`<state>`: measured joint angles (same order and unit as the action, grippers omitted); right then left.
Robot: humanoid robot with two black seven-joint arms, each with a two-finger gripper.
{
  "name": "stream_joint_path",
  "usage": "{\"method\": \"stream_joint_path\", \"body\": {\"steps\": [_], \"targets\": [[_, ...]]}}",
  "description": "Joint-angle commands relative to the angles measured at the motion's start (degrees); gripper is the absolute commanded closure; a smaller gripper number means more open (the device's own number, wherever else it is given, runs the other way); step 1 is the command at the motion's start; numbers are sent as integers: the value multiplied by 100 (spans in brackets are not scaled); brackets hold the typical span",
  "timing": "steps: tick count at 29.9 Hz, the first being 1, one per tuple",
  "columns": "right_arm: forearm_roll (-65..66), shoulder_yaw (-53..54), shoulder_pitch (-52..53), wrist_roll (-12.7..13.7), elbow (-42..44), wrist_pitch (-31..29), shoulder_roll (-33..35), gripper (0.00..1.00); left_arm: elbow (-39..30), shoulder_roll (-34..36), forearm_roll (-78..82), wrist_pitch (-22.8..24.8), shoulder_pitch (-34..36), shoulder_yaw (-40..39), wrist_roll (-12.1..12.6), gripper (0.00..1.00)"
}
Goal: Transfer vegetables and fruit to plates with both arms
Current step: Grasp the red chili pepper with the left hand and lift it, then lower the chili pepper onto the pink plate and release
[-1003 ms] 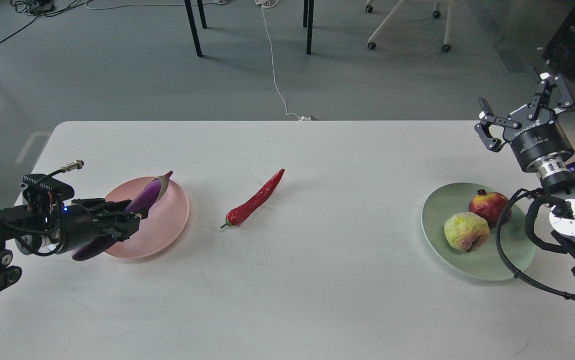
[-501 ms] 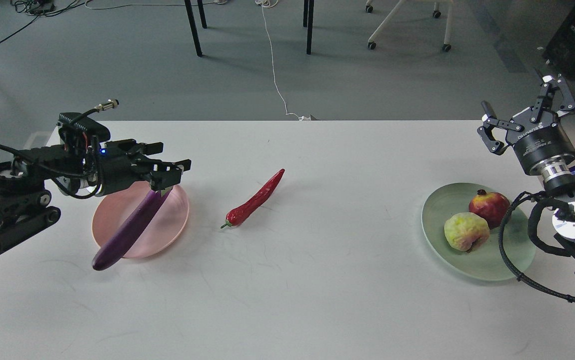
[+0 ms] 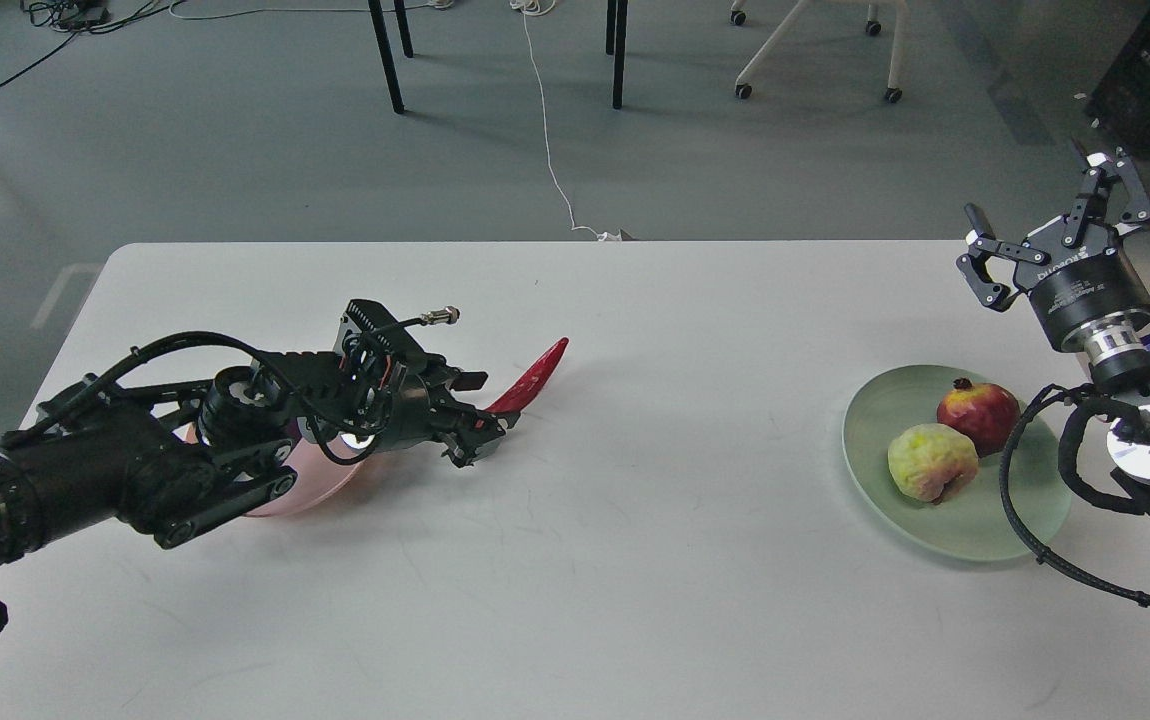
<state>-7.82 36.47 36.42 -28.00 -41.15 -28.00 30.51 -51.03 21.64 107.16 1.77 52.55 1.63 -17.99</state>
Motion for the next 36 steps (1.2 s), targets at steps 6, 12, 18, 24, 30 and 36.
{"method": "stream_joint_path", "body": {"steps": [6, 12, 18, 24, 30, 36], "targets": [[0, -9, -3, 0, 2, 0, -27, 1, 75, -11, 25, 16, -61, 206, -20, 81], [0, -17, 5, 0, 2, 0, -19, 1, -91, 120, -37, -1, -17, 127, -64, 88], [0, -9, 5, 0, 2, 0, 25, 1, -1161, 1252, -686, 51, 344, -347, -82, 88], [0, -17, -3, 0, 2, 0, 43, 1, -2007, 3045, -793, -1, 46, -251, -441, 87], [0, -52, 5, 0, -16, 0, -132, 1, -2078, 3689, -784, -519, -833, -242, -679, 87], [44, -61, 58, 0, -16, 0, -203, 1, -2087, 3680, -775, -617, -1220, -233, -671, 85]]}}
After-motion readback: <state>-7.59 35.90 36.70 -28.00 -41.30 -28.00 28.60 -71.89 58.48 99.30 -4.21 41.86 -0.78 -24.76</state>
